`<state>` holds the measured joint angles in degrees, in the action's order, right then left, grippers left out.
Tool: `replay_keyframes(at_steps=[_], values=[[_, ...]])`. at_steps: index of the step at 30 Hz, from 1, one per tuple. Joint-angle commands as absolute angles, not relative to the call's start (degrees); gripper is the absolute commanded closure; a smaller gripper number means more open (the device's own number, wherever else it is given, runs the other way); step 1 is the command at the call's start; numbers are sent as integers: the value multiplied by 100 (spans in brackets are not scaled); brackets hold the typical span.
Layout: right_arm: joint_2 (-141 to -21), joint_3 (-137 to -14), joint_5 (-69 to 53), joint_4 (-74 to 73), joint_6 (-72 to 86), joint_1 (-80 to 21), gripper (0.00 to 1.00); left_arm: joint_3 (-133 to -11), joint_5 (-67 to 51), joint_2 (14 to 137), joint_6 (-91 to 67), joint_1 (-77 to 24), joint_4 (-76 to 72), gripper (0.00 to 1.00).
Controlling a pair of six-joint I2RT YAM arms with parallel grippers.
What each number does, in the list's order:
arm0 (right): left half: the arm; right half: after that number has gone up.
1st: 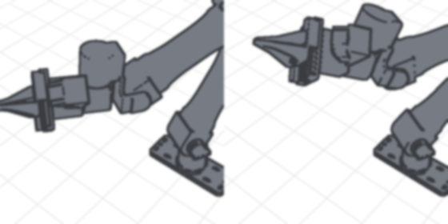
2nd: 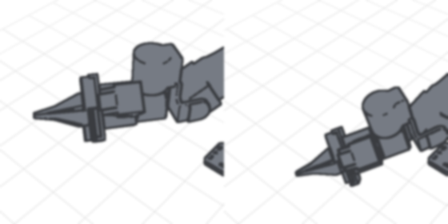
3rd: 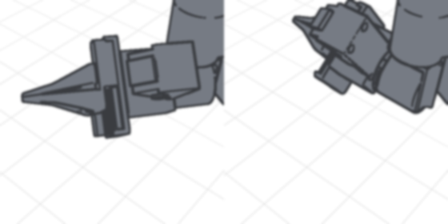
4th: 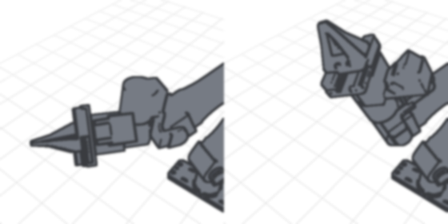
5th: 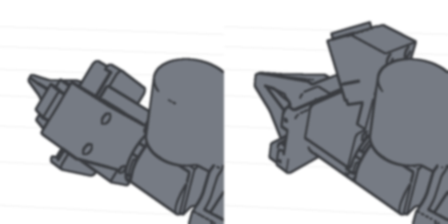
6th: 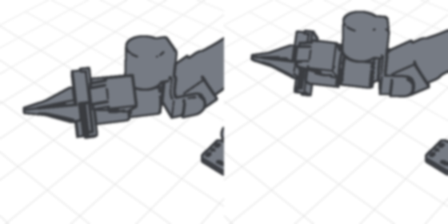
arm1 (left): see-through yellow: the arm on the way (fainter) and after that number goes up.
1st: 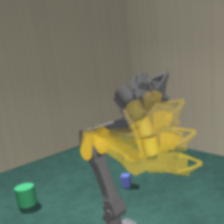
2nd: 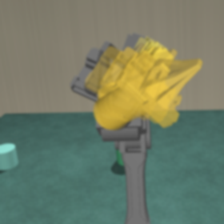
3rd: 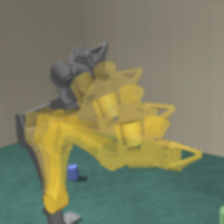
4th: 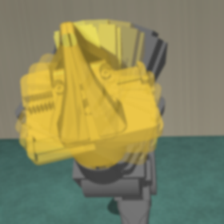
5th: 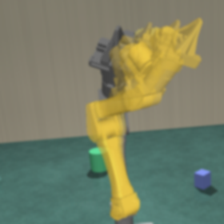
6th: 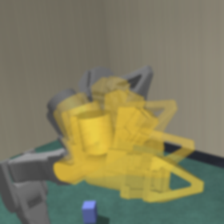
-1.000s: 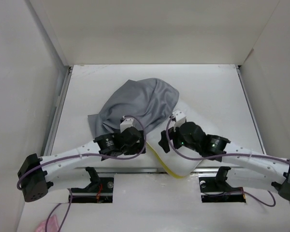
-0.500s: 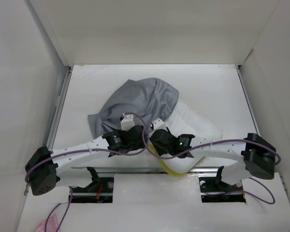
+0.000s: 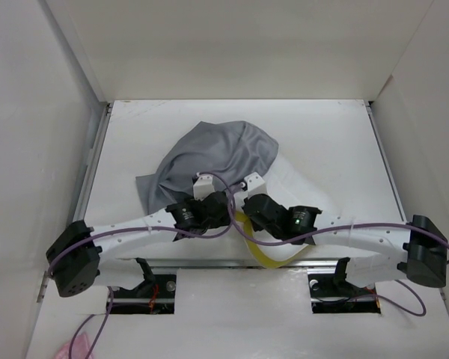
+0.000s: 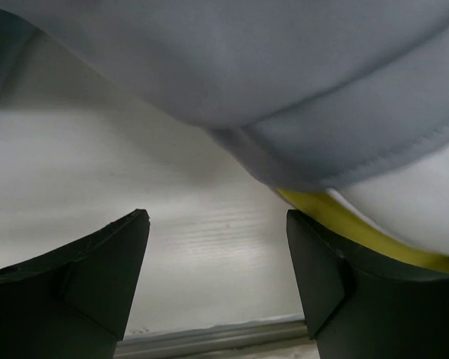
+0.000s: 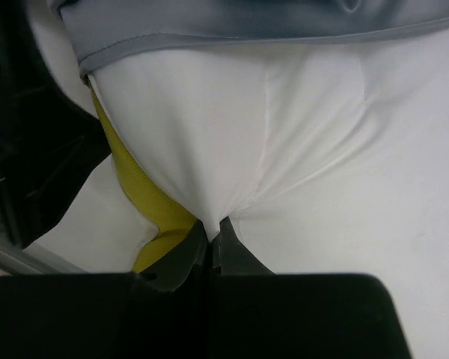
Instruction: Put the pillow into the pillowcase
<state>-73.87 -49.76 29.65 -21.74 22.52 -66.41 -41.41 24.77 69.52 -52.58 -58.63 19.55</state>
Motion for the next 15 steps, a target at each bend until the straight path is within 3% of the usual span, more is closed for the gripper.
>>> replay_keyframes(at_steps=[1,7,12,15], values=[[-7137,-5133,2971,-1740,2057,-6645,100,-4569,3058,7373,-5378,-5766,2098,32],[-7084,-5186,2909,-1793,2057,-6645,100,-4860,3541,7655,-5379,-5634,2197,43],[-7084,-5186,2909,-1846,2004,-6645,100,-4860,3455,7489,-4872,-5423,1812,40],[-7084,-5238,2971,-1846,2004,-6645,100,-4747,2631,7217,-4134,-5423,1181,37]])
